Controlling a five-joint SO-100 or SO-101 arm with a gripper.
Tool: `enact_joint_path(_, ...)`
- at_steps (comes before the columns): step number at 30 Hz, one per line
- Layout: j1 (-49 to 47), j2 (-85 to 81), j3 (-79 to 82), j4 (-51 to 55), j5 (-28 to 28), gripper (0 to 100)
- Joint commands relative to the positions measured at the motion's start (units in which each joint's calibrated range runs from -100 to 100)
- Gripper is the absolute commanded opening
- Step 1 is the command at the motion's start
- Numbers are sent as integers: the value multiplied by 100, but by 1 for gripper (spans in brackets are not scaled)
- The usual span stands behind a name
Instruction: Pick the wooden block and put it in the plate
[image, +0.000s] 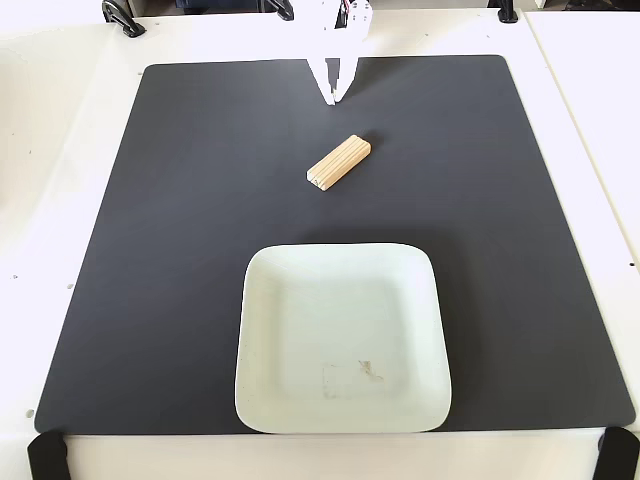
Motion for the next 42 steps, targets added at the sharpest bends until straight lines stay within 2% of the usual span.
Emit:
enact_joint_path(1, 116, -1, 25, 47, -7, 2)
enact_joint_path(42, 27, -1, 25, 47, -7, 1)
